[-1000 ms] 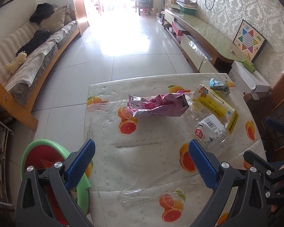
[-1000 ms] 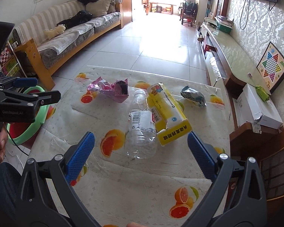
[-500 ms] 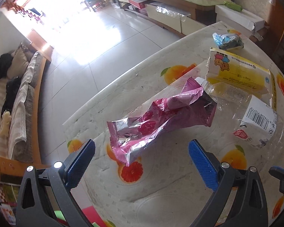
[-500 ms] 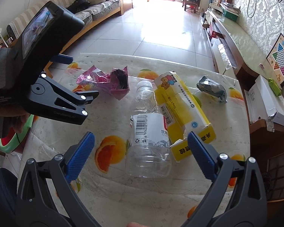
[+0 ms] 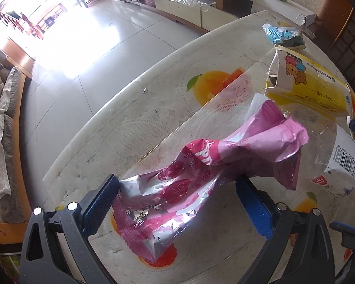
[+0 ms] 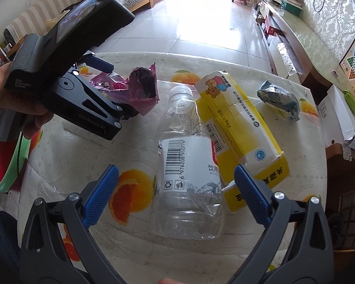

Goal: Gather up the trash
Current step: 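Grasp the pink wrapper with the left tool while the right tool grasps the clear plastic bottle, then carry wrapper and bottle to the red bucket and open the left tool over it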

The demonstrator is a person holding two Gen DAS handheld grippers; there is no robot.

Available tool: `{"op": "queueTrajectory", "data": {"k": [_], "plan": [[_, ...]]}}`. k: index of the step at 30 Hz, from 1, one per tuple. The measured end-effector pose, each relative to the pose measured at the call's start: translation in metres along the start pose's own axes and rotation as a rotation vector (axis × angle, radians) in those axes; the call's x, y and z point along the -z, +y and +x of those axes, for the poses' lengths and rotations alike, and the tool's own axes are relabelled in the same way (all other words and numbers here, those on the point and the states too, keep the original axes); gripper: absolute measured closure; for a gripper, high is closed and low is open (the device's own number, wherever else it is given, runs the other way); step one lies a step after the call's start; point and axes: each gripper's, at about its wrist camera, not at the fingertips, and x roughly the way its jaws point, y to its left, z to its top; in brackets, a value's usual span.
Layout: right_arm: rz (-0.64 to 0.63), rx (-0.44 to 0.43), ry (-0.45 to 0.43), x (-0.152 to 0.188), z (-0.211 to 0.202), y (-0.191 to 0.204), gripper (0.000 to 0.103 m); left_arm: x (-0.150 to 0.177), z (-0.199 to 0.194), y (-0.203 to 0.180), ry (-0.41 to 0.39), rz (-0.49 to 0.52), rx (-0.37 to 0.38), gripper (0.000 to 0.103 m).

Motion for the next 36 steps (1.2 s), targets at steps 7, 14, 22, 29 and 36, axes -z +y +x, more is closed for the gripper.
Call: {"op": "queueTrajectory", "data": {"k": [7,14,22,29,36], "plan": [[0.000,-0.003,0.046,0.000,0.015,-0.001,0.028,0.007,0.001,-0.009,-0.011,-0.019,0.016,0.010],[0.025,-0.023,0.047,0.006,0.016,-0.006,0.047,0.020,-0.010,-0.008,-0.037,-0.127,0.074,0.059],[0.033,-0.034,0.001,0.007,-0.008,-0.003,0.047,0.041,-0.020,0.000,-0.066,-0.288,0.118,0.078],[0.022,-0.034,-0.047,0.009,-0.036,-0.002,0.048,0.066,-0.039,-0.003,-0.122,-0.353,0.116,0.080],[-0.001,-0.021,-0.105,0.021,-0.084,0.012,0.048,0.100,-0.109,-0.009,-0.224,-0.443,0.084,0.080]]}}
